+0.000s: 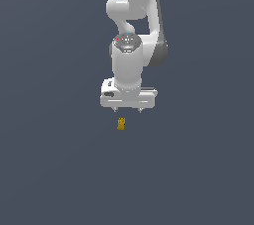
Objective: Pick up the object and move it to a goal position.
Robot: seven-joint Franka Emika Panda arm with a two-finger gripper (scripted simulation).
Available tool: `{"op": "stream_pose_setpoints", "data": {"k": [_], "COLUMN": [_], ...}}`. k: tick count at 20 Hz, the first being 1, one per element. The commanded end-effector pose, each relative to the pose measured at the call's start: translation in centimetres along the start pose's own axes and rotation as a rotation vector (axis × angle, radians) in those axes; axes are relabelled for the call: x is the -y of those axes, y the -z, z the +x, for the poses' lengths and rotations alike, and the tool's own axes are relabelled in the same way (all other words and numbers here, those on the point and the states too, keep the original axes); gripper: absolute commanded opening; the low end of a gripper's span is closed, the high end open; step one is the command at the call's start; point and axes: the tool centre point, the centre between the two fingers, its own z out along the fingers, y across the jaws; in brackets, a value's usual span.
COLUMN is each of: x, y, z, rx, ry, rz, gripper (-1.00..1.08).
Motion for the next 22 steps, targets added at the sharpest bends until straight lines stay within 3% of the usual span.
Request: {"op": "stream_pose_setpoints", "data": {"k": [1, 10, 22], "x": [-0.7, -3.0, -3.3], "y": [-2.0, -8.0, -10.0], "z": [-0.1, -1.0, -1.3], "rx": [0.012, 0.044, 0.049], "ry": [-0.022, -0.088, -0.096], "rz": [-0.002, -0.011, -0.013], "gripper": [1.00, 1.00, 1.00]}}
